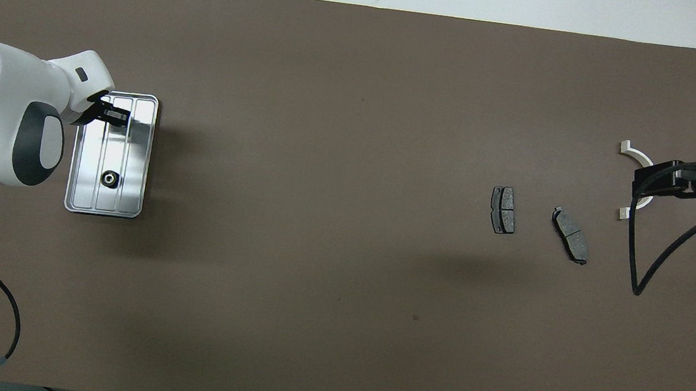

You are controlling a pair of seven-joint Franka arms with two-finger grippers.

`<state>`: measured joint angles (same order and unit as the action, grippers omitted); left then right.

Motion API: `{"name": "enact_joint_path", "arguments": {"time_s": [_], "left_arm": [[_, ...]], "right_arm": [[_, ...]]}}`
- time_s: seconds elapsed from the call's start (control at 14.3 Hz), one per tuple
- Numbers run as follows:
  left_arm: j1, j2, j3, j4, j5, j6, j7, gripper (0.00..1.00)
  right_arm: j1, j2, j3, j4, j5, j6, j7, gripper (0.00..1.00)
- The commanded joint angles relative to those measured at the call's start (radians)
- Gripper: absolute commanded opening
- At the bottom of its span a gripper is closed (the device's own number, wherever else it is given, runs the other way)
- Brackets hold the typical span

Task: Pick bearing gear from pile to tray
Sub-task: 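Lower the black part into the tray and open the left gripper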

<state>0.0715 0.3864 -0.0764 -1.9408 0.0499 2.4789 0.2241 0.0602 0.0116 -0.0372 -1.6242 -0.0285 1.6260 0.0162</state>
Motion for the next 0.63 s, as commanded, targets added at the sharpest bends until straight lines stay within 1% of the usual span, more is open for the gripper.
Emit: {"name": "enact_joint_path", "arguments": {"time_s": [0.0, 0.14, 0.28, 0.35, 0.42, 0.49, 0.56], "left_arm": [[-0.013, -0.031, 0.009, -0.04, -0.01, 0.006, -0.008, 1.0], [-0.013, -0.032, 0.009, -0.032, -0.01, -0.004, -0.006, 1.0], [-0.013, -0.038, 0.009, -0.008, -0.01, -0.052, -0.008, 1.0], [-0.013, -0.055, 0.009, 0.005, -0.01, -0.081, -0.008, 1.0], [-0.012, -0.085, 0.009, 0.005, -0.01, -0.096, -0.014, 1.0], [-0.003, -0.131, 0.007, 0.003, -0.01, -0.116, -0.047, 1.0], [-0.002, -0.177, 0.007, 0.005, -0.01, -0.165, -0.095, 1.0]], "right_arm": [[-0.002, -0.016, 0.002, -0.013, 0.001, -0.005, -0.021, 1.0], [0.0, -0.016, 0.002, -0.013, 0.001, -0.003, -0.021, 1.0], [0.003, -0.016, 0.002, -0.013, 0.001, -0.003, -0.021, 1.0], [0.003, -0.016, 0.003, -0.013, 0.002, -0.005, -0.021, 1.0], [0.003, -0.016, 0.003, -0.013, 0.001, -0.005, -0.022, 1.0], [0.003, -0.016, 0.003, -0.013, 0.001, -0.005, -0.022, 1.0], [0.003, -0.016, 0.003, -0.011, 0.001, -0.005, -0.022, 1.0]]}}
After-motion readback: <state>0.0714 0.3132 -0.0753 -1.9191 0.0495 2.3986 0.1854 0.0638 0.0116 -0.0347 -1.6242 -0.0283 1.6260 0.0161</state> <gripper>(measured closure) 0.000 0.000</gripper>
